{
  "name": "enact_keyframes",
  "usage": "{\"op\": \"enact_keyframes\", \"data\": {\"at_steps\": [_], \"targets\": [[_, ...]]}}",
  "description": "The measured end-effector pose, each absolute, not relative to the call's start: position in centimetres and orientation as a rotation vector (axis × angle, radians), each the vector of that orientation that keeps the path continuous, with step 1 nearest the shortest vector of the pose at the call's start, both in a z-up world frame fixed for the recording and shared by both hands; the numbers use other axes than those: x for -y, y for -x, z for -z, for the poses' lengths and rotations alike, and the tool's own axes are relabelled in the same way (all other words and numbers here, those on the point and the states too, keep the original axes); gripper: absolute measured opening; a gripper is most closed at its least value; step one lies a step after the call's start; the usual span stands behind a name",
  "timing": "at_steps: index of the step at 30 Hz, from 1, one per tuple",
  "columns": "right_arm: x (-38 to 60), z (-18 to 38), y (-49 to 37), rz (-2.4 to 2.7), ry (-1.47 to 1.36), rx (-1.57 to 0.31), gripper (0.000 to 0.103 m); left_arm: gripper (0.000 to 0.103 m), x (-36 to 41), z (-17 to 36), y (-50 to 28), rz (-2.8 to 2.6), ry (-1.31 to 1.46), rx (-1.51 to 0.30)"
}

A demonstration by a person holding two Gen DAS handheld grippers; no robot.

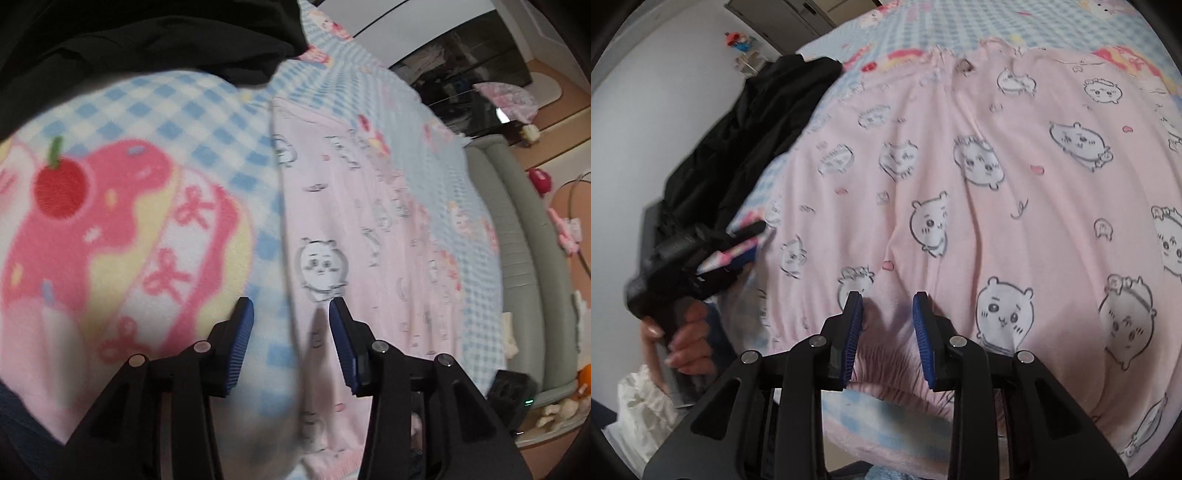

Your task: Fold clothes

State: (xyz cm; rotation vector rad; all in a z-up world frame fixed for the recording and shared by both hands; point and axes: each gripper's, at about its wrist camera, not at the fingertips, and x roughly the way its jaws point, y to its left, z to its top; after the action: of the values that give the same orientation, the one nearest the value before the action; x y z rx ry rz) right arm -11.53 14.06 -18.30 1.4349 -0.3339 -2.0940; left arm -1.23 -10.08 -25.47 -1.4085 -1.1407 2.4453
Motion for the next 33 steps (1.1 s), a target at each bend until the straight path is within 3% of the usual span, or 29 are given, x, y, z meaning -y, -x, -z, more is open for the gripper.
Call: {"op": "enact_keyframes", "data": {"at_steps": [2,4,7,13,16,19,20,22,23,28,30,31,33], "targets": [[-13.7,18.7,11.4,2.103,-1.450,0.329,0.028,0.042,9.6,25.6,2.5,-2.430,1.459,1.100],[-13.4,19.0,11.2,2.113,-1.466,0.324,0.029,0.010,9.4,25.6,3.0,-2.423,1.500,1.075],[-13.0,19.5,10.9,2.127,-1.486,0.316,0.029,0.001,9.3,24.8,2.8,-2.439,1.530,1.035],[-13.7,18.8,10.8,2.202,-1.472,0.312,0.030,0.001,11.4,23.4,-0.2,-2.530,1.479,1.070],[-14.0,20.4,10.9,2.178,-1.529,0.317,0.030,0.002,12.4,26.2,-0.5,-2.497,1.693,1.103],[-15.2,19.2,10.3,2.182,-1.482,0.329,0.030,0.004,12.9,25.2,-2.5,-2.492,1.568,1.205],[-15.7,18.5,10.0,2.192,-1.463,0.331,0.030,0.007,12.4,25.2,-2.8,-2.470,1.549,1.213],[-16.8,17.2,9.5,2.213,-1.428,0.337,0.034,0.040,11.4,25.3,-3.4,-2.422,1.520,1.220],[-17.3,17.0,9.3,2.222,-1.421,0.347,0.037,0.042,10.9,25.3,-3.6,-2.398,1.505,1.223],[-18.8,17.2,8.3,2.239,-1.440,0.363,0.037,0.042,8.9,26.5,-3.9,-2.379,1.512,1.191],[-18.8,18.0,8.2,2.232,-1.477,0.354,0.037,0.038,8.6,26.7,-3.6,-2.372,1.505,1.186],[-18.7,18.4,8.2,2.229,-1.495,0.348,0.037,0.022,8.5,26.6,-3.6,-2.366,1.500,1.177],[-18.6,19.1,8.1,2.224,-1.524,0.337,0.037,0.005,8.1,26.2,-3.7,-2.365,1.486,1.152]]}}
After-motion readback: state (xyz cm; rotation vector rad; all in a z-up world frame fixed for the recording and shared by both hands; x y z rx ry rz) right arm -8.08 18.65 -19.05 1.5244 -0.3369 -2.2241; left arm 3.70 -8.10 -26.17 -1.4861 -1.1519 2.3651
